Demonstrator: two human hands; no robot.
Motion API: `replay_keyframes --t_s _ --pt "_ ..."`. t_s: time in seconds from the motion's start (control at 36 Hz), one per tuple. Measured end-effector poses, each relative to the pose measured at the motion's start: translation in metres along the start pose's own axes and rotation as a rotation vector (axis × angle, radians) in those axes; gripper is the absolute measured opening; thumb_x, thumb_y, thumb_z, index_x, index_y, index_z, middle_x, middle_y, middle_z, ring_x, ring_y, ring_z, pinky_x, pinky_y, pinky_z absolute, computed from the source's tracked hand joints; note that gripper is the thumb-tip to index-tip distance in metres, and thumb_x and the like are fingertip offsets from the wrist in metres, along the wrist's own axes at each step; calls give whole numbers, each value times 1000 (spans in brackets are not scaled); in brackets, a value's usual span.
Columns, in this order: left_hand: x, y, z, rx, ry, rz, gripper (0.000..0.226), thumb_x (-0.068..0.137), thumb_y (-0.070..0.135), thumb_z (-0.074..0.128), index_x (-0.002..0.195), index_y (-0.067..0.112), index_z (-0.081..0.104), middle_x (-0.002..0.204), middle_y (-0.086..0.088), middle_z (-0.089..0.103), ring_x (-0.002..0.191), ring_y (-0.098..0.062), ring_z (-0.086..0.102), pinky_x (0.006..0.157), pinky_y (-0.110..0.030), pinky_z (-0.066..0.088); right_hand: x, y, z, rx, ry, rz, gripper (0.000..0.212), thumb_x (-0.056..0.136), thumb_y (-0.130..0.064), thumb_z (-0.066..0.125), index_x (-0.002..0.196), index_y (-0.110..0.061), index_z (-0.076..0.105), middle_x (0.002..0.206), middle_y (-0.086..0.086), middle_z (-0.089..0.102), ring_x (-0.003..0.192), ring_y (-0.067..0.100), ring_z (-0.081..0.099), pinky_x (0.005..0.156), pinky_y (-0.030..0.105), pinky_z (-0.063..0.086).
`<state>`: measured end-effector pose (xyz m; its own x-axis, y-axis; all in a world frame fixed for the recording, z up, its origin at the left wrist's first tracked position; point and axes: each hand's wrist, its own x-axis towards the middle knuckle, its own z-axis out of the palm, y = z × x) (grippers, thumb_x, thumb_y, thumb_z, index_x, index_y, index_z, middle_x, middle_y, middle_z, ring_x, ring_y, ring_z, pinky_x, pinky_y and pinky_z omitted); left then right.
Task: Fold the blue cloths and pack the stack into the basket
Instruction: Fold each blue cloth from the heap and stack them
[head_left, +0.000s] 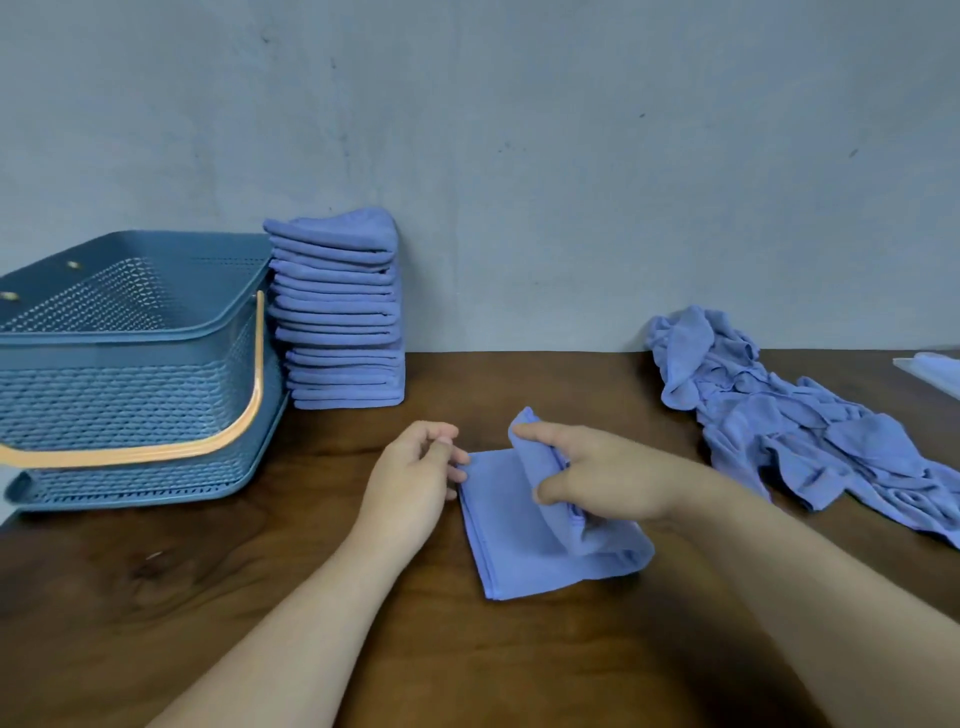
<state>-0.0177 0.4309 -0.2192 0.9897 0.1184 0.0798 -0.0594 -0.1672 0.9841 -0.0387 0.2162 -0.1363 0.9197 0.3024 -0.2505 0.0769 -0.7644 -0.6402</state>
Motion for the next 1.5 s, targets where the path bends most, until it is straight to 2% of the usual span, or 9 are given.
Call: replay_keyframes --t_s 0.22,0.36,0.47,0.64,0.81,0.97,1.22,1.39,1.5 --pt "-2 -4 2 84 -10 1 28 103 11 44 111 31 63 90 11 78 82 -5 74 85 -39 62 12 22 32 255 47 33 74 94 -13 63 153 -52 43 69 -3 60 58 8 54 59 18 46" --pt "-3 -1 3 108 -25 -15 31 102 11 44 116 32 61 92 14 78 84 0 72 90 -39 61 11 11 20 230 46 23 76 89 -18 71 152 -51 46 147 19 58 126 29 64 107 39 52" --pt "-3 -3 3 97 -33 -1 27 106 16 44 125 29 57 94 12 78 84 2 72 91 -39 60 10 2 26 405 -95 30 68 97 -14 71 153 -45 48 105 6 65 68 9 68 62 20 50" --pt "-6 3 2 121 -35 -6 33 106 50 54 135 35 50 106 15 69 96 -3 68 90 -36 57 1 16 -4 666 128 -178 45 104 -18 66 139 -46 63 140 -13 65 112 25 74 72 37 63" --pt "-8 2 4 222 -107 36 62 92 44 79 141 37 41 102 11 71 90 11 64 74 -16 48 25 74 6 -65 333 -385 40 100 1 62 123 -30 73 128 -18 67 126 9 62 110 39 49" --pt "-3 -7 3 239 -58 63 59 94 24 78 142 40 47 100 13 73 95 3 67 82 -21 54 24 91 16 -152 190 -386 43 105 -37 64 146 -46 56 156 -30 43 152 -11 22 124 16 22" --pt "-9 -3 5 409 1 159 52 101 21 69 146 37 47 133 25 58 116 7 57 92 -11 47 8 82 13 -401 -34 -348 91 82 -86 61 157 -66 14 168 -35 -15 151 -12 -26 126 30 -8" --pt "-35 21 12 590 -216 469 43 106 51 47 147 40 50 154 31 42 152 12 19 125 -22 20 9 82 12 -441 -82 -320 102 78 -94 54 160 -63 0 166 -33 -26 148 -10 -35 130 40 -9" --pt "-48 13 18 984 -482 334 85 98 80 26 169 39 2 173 24 -9 155 7 -22 132 -35 -6 9 83 12 -433 -73 -313 101 78 -95 52 158 -65 -2 165 -33 -28 146 -11 -35 130 37 -10"
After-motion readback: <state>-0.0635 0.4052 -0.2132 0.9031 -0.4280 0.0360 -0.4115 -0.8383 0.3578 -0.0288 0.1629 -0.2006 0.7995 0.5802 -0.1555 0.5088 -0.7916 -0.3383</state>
